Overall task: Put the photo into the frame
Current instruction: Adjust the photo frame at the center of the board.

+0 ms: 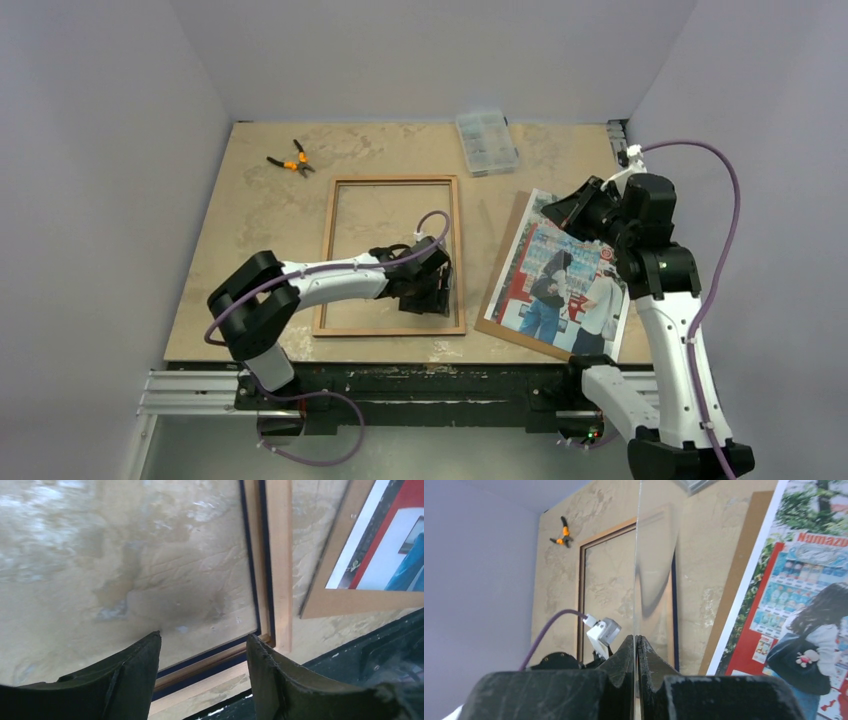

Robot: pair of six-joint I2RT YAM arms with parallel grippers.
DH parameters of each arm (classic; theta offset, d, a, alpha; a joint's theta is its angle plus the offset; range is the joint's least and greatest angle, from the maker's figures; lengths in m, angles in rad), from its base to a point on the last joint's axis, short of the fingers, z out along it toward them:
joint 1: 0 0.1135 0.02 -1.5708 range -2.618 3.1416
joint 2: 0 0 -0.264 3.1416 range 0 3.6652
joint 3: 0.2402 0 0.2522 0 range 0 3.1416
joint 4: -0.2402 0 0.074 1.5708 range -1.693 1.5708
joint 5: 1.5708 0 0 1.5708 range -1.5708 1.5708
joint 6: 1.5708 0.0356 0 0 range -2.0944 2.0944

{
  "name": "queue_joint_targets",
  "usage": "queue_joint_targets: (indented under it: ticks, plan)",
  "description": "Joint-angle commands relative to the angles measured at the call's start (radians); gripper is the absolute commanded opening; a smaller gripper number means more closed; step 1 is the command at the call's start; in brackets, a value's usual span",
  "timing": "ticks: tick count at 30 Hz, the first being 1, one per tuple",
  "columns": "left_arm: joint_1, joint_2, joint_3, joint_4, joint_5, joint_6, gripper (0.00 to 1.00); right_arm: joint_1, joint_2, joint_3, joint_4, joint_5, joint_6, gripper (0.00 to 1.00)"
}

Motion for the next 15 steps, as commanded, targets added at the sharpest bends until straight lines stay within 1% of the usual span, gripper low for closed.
queue_joint_targets:
  ticks: [1, 9, 15]
  plan:
    - [-0.047, 0.051, 0.053, 0.035, 0.016, -0.031, 0.60, 0.001, 0.003, 0.125, -0.069, 0.140, -0.068, 0.00]
    - [-0.098, 0.142, 0.122, 0.081, 0.080, -0.045, 0.54, -0.001, 0.003, 0.194, -0.108, 0.219, -0.094, 0.00]
    - [-0.139, 0.197, 0.174, 0.074, 0.106, -0.058, 0.51, 0.001, 0.005, 0.223, -0.120, 0.254, -0.103, 0.00]
